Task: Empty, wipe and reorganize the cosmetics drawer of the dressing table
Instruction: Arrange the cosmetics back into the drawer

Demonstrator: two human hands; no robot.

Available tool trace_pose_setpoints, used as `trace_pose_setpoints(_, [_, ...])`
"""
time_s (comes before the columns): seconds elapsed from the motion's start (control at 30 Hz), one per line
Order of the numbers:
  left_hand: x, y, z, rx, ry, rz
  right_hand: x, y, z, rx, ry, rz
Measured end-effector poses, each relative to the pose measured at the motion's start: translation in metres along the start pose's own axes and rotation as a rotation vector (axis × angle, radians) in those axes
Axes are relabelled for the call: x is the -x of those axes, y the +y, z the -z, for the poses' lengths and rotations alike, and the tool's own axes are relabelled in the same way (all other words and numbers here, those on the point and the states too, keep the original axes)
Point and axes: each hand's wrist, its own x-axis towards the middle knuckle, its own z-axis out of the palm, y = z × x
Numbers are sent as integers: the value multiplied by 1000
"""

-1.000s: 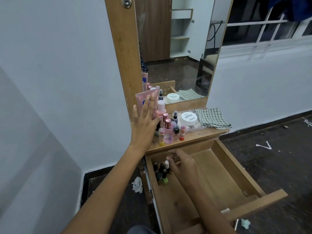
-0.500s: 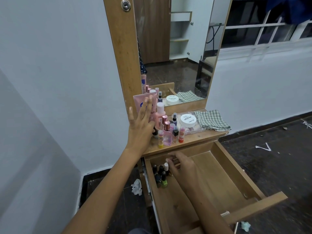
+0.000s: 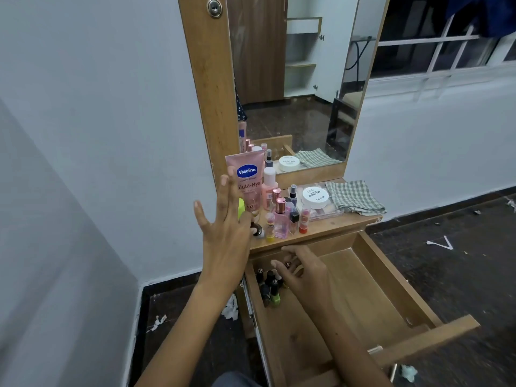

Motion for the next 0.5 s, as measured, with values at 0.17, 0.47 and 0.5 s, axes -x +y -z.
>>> trace_pose_setpoints(0.17, [35, 12, 24, 67, -37, 49, 0, -18, 4, 6, -22, 162])
trace_pose_setpoints(0.47, [89, 32, 8, 367, -356, 48, 13, 5, 34, 200, -172, 64])
trace_pose_setpoints(0.5, [98, 32, 3, 340, -426, 32, 13, 9, 37, 194, -185, -43])
